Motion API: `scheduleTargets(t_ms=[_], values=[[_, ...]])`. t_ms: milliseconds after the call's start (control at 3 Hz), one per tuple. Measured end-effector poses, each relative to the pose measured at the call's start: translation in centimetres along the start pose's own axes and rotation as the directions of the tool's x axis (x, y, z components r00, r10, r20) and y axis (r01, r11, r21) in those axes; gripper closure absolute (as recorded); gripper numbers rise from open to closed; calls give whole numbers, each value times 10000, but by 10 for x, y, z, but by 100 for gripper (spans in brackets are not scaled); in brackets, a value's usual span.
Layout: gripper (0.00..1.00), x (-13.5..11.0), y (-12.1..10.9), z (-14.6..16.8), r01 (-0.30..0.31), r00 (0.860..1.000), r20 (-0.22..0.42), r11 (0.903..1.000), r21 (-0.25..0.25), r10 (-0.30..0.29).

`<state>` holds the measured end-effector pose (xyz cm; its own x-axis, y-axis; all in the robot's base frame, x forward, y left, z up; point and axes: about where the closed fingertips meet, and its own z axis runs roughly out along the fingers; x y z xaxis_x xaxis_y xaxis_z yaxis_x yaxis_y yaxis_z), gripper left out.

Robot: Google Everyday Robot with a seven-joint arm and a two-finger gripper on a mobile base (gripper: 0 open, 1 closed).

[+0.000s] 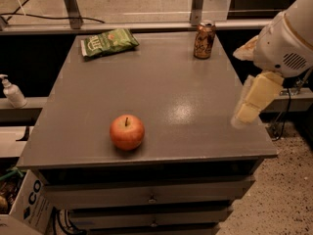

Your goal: Move apple near orange can

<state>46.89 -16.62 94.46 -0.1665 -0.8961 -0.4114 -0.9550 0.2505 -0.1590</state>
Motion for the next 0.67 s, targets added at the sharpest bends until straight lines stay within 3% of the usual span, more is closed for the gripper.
scheduleTargets(t_ms=[333, 667], values=[[0, -25, 10, 20, -26, 9933, 1154, 9985, -538, 88], [0, -47, 34, 29, 162, 9749, 2225, 9954, -948, 54]])
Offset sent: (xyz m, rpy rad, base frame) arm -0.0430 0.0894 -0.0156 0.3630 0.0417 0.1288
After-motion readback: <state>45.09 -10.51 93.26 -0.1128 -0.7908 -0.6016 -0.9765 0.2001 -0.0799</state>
